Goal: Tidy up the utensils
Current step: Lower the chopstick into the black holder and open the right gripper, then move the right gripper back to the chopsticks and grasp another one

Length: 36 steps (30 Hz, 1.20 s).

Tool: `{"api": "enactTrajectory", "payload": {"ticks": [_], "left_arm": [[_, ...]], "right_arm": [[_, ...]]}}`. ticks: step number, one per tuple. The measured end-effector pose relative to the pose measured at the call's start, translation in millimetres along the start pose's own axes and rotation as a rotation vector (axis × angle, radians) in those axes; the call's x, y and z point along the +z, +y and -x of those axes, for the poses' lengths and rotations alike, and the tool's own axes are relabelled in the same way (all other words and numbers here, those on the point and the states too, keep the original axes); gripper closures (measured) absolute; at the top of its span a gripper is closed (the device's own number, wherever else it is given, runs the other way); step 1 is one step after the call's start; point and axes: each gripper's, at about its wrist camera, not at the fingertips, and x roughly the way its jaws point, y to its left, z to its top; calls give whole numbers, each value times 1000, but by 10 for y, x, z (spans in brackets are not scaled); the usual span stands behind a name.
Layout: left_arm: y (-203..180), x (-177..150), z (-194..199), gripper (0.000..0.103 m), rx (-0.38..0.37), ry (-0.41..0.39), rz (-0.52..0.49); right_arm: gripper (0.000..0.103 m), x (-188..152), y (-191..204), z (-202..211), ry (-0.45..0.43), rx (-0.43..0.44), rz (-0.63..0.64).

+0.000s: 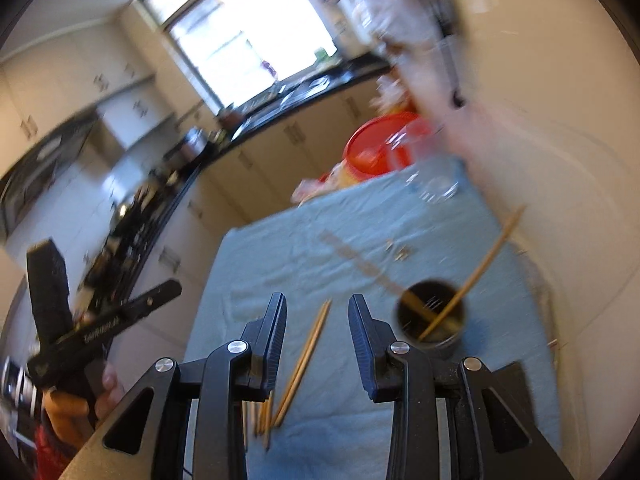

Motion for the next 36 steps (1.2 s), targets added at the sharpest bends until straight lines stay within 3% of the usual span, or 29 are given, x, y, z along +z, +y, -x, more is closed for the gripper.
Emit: {"api": "enactTrajectory", "payload": {"ticks": [10, 17, 26, 36], "left_arm": [[1051, -466, -65, 63, 86, 98, 143], [1524, -862, -164, 63, 107, 173, 193], [1652, -1223, -432, 63, 65, 272, 151], [1775, -1280, -622, 63, 36, 317, 107]], "right_arm": [[68, -436, 410, -914, 204, -23, 71], [68, -620, 571, -1551, 313, -47, 101], [78, -828, 773, -2289, 411, -93, 135], [80, -974, 831, -2697, 476, -143, 140]]}}
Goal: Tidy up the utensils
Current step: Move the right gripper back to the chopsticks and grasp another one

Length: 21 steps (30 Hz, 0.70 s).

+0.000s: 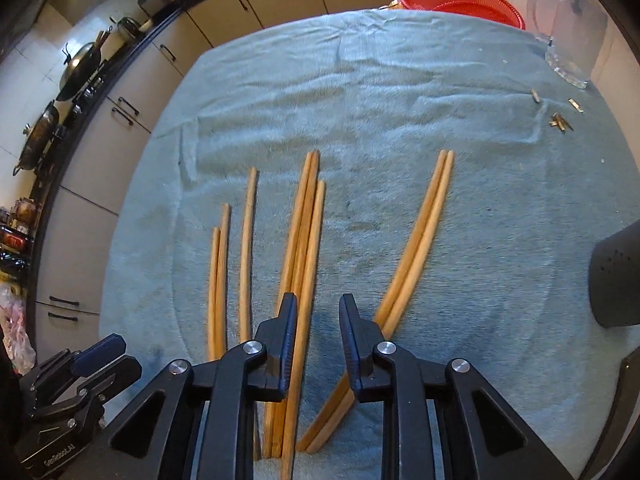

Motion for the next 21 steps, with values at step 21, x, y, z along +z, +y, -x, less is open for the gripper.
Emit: {"api": "enactTrajectory", "payload": {"ticks": [21], "left_arm": [[29, 112, -178, 63, -19, 33, -33]], "right_arm": [[94, 141, 184, -306, 53, -147, 76]]}}
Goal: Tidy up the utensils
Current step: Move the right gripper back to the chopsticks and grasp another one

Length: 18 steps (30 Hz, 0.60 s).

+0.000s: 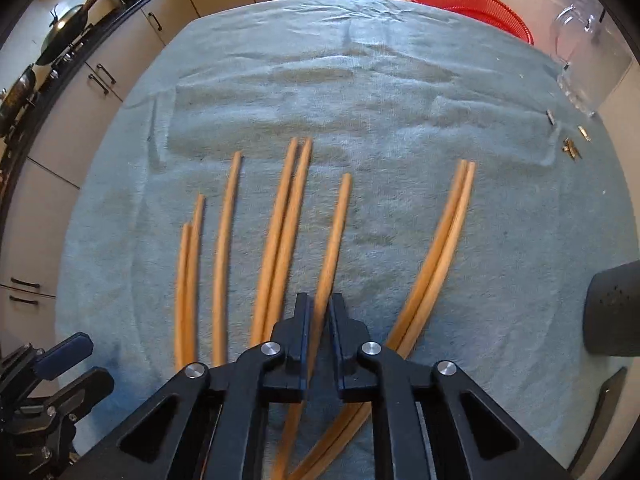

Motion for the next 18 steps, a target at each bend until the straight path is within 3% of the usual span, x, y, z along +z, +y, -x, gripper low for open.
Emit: {"api": "enactTrajectory", "payload": {"ticks": [3, 8, 13, 18], "left_arm": [[-45, 62, -60, 63, -6, 8, -8], [-125, 184, -268, 63, -18, 42, -7], [-149, 301, -462, 73, -5, 65, 12], [-236, 409, -532, 74, 54, 55, 8]], "right_arm": [[95, -31, -79, 39, 5, -6, -20], [95, -125, -241, 306, -66, 85, -78], [95, -177, -340, 575, -128, 134, -104], [95, -253, -394, 716, -156, 157, -119]]}}
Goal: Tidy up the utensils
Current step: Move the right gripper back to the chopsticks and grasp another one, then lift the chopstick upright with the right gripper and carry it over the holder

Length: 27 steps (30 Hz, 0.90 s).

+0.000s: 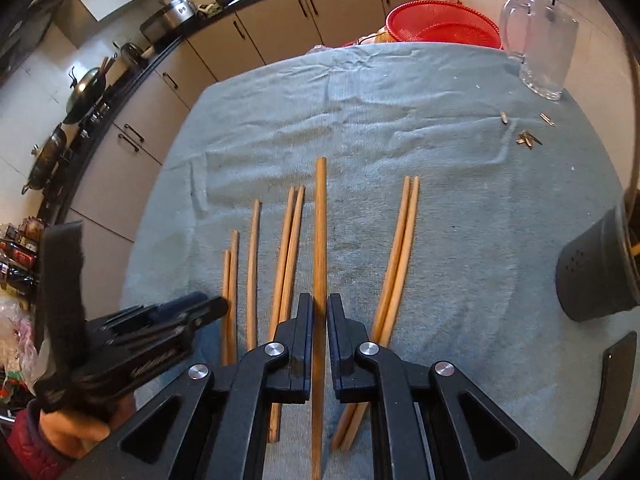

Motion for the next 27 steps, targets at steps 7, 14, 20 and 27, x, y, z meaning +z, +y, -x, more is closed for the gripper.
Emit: {"api": "enactTrajectory", "payload": {"ticks": [7, 14, 20, 27], "left_arm": [[-89, 13, -19, 83, 121, 21, 48], [-93, -90, 28, 86, 171, 20, 58], [-259, -77, -23, 93, 220, -12, -21], [-165, -178, 358, 97, 117, -136, 4]], "right_arm": [[95, -23, -56, 137, -20, 17, -1], [95, -27, -77, 179, -23, 34, 10], [95, -32, -141, 225, -33, 44, 3], [95, -68, -179, 492, -99, 60, 22]]}}
